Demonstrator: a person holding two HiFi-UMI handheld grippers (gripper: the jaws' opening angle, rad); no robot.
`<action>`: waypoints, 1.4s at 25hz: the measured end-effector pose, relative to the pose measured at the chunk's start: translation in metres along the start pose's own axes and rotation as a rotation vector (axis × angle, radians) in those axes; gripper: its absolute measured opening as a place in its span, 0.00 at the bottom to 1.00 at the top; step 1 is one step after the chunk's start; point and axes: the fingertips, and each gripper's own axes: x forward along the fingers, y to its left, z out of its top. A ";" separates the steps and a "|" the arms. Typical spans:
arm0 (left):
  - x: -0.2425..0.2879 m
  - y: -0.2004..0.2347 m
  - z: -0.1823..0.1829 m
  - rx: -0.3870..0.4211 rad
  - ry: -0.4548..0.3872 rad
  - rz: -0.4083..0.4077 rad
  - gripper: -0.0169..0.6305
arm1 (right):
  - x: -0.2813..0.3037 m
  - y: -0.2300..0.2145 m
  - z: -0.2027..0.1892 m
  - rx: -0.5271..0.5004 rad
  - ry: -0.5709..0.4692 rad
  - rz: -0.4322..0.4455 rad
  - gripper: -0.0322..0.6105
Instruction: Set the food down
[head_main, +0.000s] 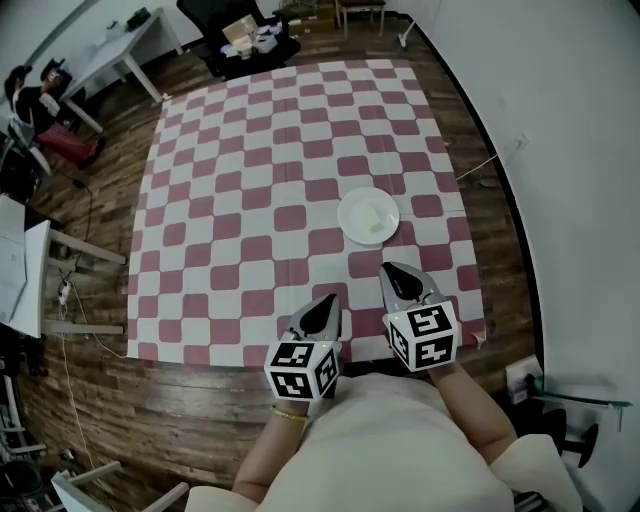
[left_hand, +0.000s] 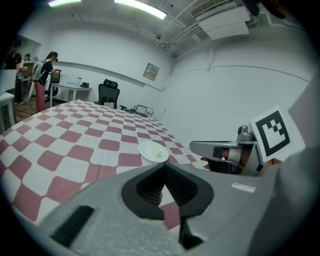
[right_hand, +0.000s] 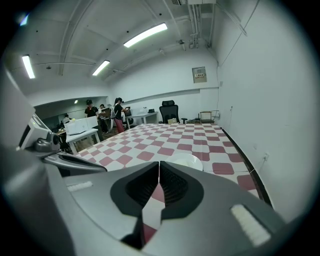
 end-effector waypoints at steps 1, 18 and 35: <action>-0.002 -0.003 0.000 0.002 -0.003 -0.001 0.03 | -0.004 0.001 0.000 0.001 -0.005 0.000 0.07; -0.029 -0.032 -0.010 0.038 -0.050 -0.016 0.03 | -0.057 0.026 -0.010 -0.019 -0.075 0.039 0.06; -0.041 -0.045 -0.011 0.079 -0.075 -0.033 0.03 | -0.072 0.041 -0.014 -0.027 -0.130 0.058 0.06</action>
